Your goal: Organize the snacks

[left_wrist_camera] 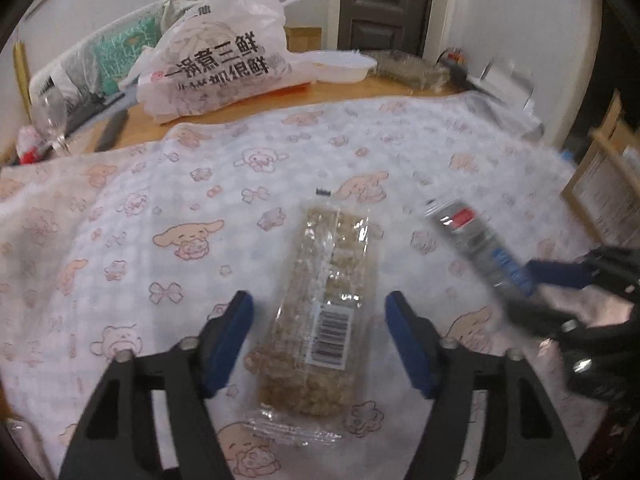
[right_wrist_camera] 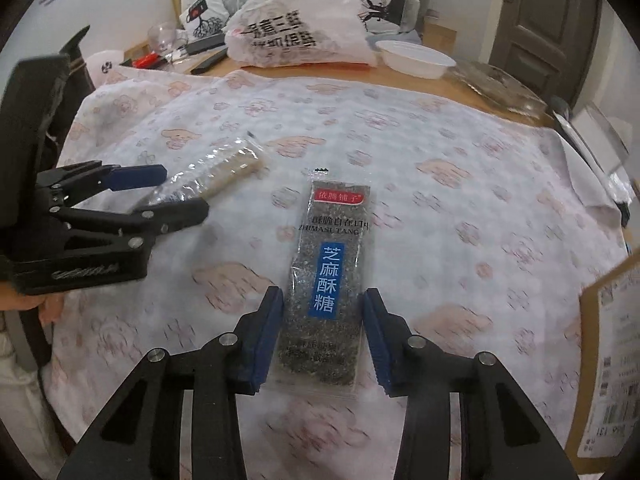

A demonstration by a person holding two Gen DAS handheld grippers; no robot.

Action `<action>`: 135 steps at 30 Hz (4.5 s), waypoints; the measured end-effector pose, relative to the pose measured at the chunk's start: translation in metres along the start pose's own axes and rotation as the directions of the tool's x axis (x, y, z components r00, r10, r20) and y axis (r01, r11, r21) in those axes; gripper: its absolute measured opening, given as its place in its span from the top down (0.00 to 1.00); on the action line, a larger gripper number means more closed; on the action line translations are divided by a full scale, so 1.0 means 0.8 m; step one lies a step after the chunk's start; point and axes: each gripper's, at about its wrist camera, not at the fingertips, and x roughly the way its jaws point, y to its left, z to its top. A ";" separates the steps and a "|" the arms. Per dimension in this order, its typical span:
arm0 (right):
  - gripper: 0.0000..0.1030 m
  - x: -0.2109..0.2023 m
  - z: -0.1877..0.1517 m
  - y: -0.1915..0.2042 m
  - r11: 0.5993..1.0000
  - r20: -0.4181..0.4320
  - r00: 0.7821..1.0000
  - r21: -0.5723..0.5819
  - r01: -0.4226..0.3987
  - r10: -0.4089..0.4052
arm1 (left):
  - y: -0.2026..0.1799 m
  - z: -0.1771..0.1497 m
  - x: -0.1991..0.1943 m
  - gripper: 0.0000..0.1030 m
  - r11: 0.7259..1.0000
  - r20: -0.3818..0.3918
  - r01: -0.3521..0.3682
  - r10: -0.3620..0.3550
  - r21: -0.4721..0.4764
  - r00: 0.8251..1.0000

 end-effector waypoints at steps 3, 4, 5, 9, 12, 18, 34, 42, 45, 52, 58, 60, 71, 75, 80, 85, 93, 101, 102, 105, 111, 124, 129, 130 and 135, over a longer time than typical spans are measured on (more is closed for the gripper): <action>0.65 -0.008 -0.011 -0.010 1.000 0.000 1.000 -0.009 -0.012 0.012 | -0.011 -0.003 -0.007 0.56 1.000 -0.017 -0.015 0.015 0.003 1.000; 0.65 -0.011 -0.015 -0.013 1.000 0.000 1.000 -0.014 -0.018 0.018 | -0.015 -0.005 -0.010 0.62 1.000 -0.025 -0.015 0.015 0.004 1.000; 0.65 -0.014 -0.019 -0.016 1.000 0.000 1.000 -0.018 -0.024 0.024 | -0.019 -0.007 -0.011 0.62 1.000 -0.032 -0.016 0.016 0.007 0.999; 0.65 -0.029 -0.041 -0.032 0.998 0.006 0.999 -0.020 -0.054 0.054 | -0.042 -0.015 -0.019 0.62 1.000 -0.052 -0.019 0.020 0.016 0.998; 0.65 -0.042 -0.057 -0.042 0.997 0.010 0.997 -0.022 -0.071 0.071 | -0.062 -0.024 -0.026 0.63 1.000 -0.065 -0.011 0.012 0.021 0.998; 0.65 -0.065 -0.094 -0.059 0.995 0.028 0.996 -0.052 -0.083 0.084 | -0.112 -0.060 -0.055 0.63 1.000 -0.081 -0.004 0.005 0.011 0.997; 0.61 -0.079 -0.121 -0.072 0.994 0.103 0.991 -0.068 -0.081 0.088 | -0.155 -0.061 -0.052 0.51 0.998 -0.045 -0.042 0.040 -0.047 0.998; 0.61 -0.067 -0.109 -0.073 0.994 0.132 0.988 -0.092 -0.063 0.075 | -0.150 -0.053 -0.044 0.56 0.996 -0.012 -0.057 0.056 -0.062 0.998; 0.65 -0.065 -0.108 -0.070 0.994 0.141 0.988 -0.103 -0.043 0.057 | -0.151 -0.052 -0.044 0.62 0.996 -0.007 -0.060 0.060 -0.061 0.998; 0.66 -0.080 -0.108 -0.065 0.995 0.164 0.985 -0.092 -0.046 0.061 | -0.150 -0.056 -0.049 0.63 0.995 0.001 -0.043 0.043 -0.086 0.999; 0.66 -0.113 -0.098 -0.040 0.990 0.211 0.973 -0.120 -0.070 0.094 | -0.136 -0.061 -0.085 0.63 0.992 0.066 -0.027 0.036 -0.127 0.997; 0.66 -0.123 -0.090 -0.030 0.988 0.226 0.968 -0.133 -0.084 0.113 | -0.129 -0.060 -0.100 0.63 0.990 0.091 -0.026 0.039 -0.137 0.995; 0.66 -0.210 -0.039 -0.003 0.985 0.370 0.920 -0.155 -0.078 0.131 | -0.121 -0.010 -0.210 0.63 0.994 0.280 0.003 0.029 -0.113 0.960; 0.66 -0.247 -0.029 -0.025 0.989 0.431 0.894 -0.133 -0.072 0.123 | -0.149 0.020 -0.239 0.63 0.997 0.341 0.022 0.006 -0.078 0.940; 0.66 -0.282 -0.036 -0.081 0.997 0.487 0.871 -0.066 -0.032 0.060 | -0.218 0.060 -0.252 0.63 0.998 0.379 0.059 -0.055 0.001 0.924; 0.66 -0.298 -0.060 -0.163 0.998 0.496 0.867 0.043 0.037 -0.053 | -0.308 0.102 -0.231 0.63 0.989 0.366 0.118 -0.143 0.090 0.920; 0.66 -0.275 -0.089 -0.287 0.982 0.410 0.898 0.162 0.099 -0.158 | -0.425 0.158 -0.168 0.63 0.965 0.269 0.195 -0.237 0.174 0.933; 0.66 -0.238 -0.096 -0.329 0.986 0.355 0.925 0.143 0.088 -0.134 | -0.489 0.185 -0.103 0.63 0.957 0.167 0.231 -0.260 0.175 0.951; 0.66 -0.234 -0.097 -0.333 0.985 0.352 0.927 0.148 0.084 -0.132 | -0.489 0.187 -0.097 0.63 0.956 0.156 0.237 -0.264 0.172 0.952; 0.65 -0.227 -0.097 -0.338 0.985 0.343 0.930 0.146 0.087 -0.133 | -0.489 0.185 -0.082 0.63 0.958 0.127 0.232 -0.254 0.169 0.959; 0.64 -0.223 -0.100 -0.330 0.986 0.341 0.929 0.126 0.108 -0.146 | -0.482 0.183 -0.076 0.61 0.956 0.108 0.236 -0.256 0.172 0.961; 0.41 -0.255 -0.105 -0.311 0.986 0.382 0.913 0.130 0.102 -0.145 | -0.444 0.172 -0.121 0.30 0.965 0.193 0.231 -0.252 0.128 0.948; 0.28 -0.284 -0.108 -0.297 0.990 0.433 0.893 0.119 0.080 -0.124 | -0.419 0.156 -0.167 0.18 0.974 0.287 0.200 -0.223 0.107 0.932; 0.24 -0.292 -0.109 -0.292 0.990 0.449 0.885 0.113 0.079 -0.122 | -0.413 0.152 -0.177 0.18 0.976 0.307 0.191 -0.214 0.102 0.927; 0.04 -0.330 -0.118 -0.265 0.995 0.538 0.837 0.080 0.067 -0.100 | -0.382 0.121 -0.236 0.04 0.987 0.434 0.136 -0.157 0.079 0.887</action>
